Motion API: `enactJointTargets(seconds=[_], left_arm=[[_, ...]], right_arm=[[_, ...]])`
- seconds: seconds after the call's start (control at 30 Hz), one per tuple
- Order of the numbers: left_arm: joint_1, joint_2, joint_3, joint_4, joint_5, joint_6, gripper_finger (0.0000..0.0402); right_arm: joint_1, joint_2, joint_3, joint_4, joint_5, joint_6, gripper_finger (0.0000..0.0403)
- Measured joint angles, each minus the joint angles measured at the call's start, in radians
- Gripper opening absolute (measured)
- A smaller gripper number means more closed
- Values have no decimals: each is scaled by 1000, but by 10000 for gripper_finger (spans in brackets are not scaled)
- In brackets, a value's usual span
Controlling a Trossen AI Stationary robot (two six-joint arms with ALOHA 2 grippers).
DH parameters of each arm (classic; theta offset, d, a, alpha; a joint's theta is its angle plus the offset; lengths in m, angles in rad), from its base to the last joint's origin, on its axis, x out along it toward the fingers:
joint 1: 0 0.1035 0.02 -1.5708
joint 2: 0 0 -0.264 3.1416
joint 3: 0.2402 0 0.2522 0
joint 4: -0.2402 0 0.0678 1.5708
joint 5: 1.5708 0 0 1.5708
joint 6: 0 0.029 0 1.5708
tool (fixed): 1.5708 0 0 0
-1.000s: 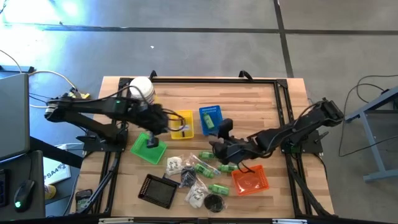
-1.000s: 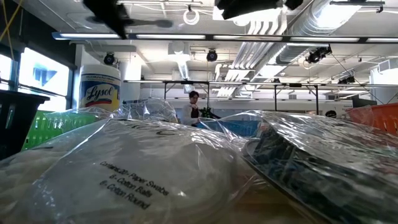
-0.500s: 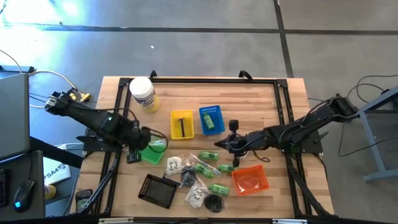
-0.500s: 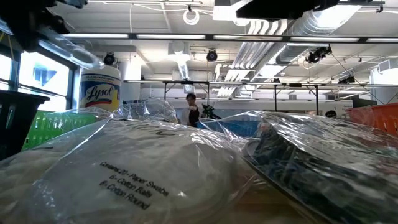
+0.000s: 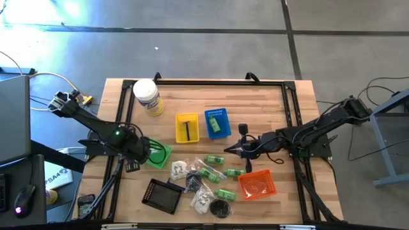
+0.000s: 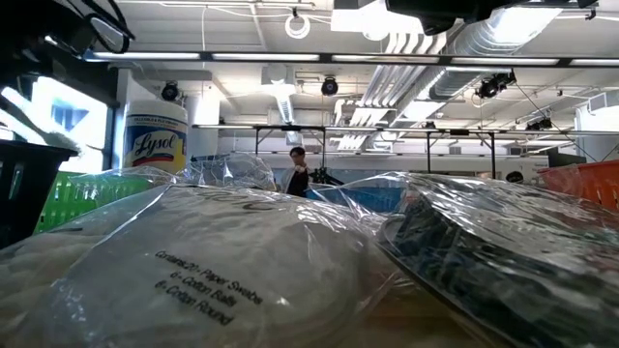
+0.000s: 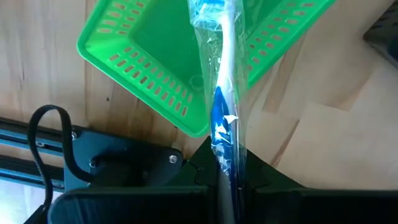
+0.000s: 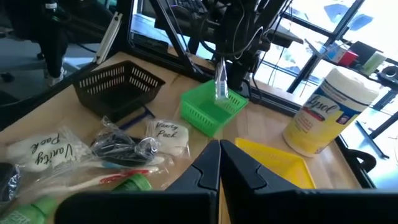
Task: Pick & Place Travel size toiletries
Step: Put the dark blue toothbrush into the green bin
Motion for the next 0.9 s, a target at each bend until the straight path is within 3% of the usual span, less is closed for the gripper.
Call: enactJointTargets(seconds=[0.17, 0.47, 0.9], left_arm=[[2, 0, -16, 35, 5, 13, 6], [125, 118, -16, 40, 31, 266, 6], [231, 152, -16, 59, 13, 435, 6]], right_arm=[[-1, 0, 0, -1, 0, 0, 2], [-1, 0, 0, -29, 0, 0, 2], [-1, 1, 0, -58, -1, 17, 2]])
